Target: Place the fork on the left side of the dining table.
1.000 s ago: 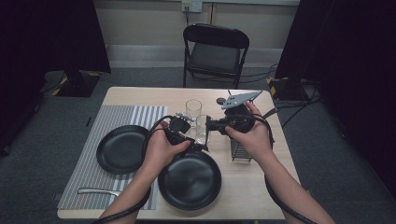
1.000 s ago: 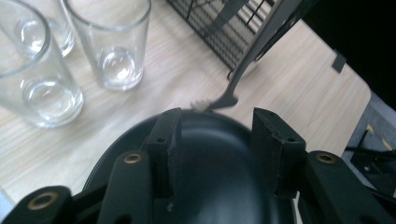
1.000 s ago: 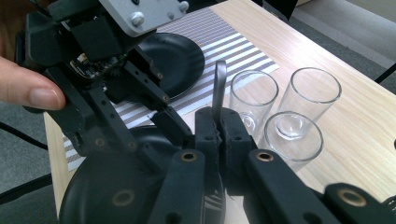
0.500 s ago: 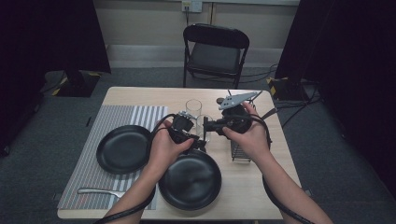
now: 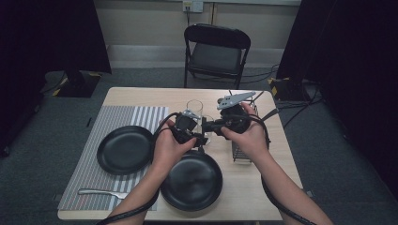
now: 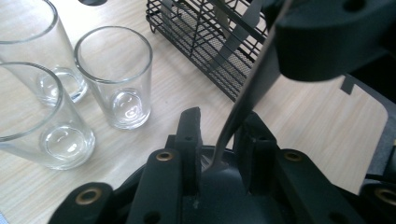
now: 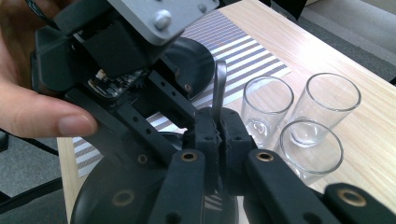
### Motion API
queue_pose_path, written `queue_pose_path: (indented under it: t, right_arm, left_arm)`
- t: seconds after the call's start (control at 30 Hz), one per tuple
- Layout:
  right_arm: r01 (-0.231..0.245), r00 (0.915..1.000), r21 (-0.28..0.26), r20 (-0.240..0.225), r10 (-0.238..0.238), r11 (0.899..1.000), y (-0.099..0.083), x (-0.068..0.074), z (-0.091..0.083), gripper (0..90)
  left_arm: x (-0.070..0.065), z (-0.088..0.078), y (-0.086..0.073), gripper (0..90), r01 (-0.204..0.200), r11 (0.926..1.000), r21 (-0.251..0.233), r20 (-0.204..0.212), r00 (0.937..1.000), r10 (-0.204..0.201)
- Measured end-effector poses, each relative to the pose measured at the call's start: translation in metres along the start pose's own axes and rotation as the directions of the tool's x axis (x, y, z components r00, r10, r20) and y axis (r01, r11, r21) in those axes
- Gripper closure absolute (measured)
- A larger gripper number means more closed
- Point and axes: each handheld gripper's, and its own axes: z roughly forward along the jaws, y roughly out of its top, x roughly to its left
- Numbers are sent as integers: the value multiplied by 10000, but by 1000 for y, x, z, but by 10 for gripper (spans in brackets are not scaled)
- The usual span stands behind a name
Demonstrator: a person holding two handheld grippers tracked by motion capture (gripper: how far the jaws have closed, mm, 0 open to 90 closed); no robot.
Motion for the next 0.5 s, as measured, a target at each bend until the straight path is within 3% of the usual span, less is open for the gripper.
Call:
queue_pose_path:
  t: [0.17, 0.3, 0.5]
  right_arm:
    - [-74, 10000, 12, -42, 74, 10000, 1, 0, 2, 874]
    - [-220, 9996, -69, -185, 219, 9997, 1, -1, 2, 873]
    - [-492, 9984, -172, -286, 487, 9986, 0, -2, 3, 871]
  left_arm:
    - [-2, -2, 2, 808, -132, 9999, 100, -69, 9999, 133]
    - [-5, -3, 3, 831, -292, 9994, 208, -61, 9996, 293]
    - [-5, -4, 3, 837, -198, 9993, 327, 85, 9998, 195]
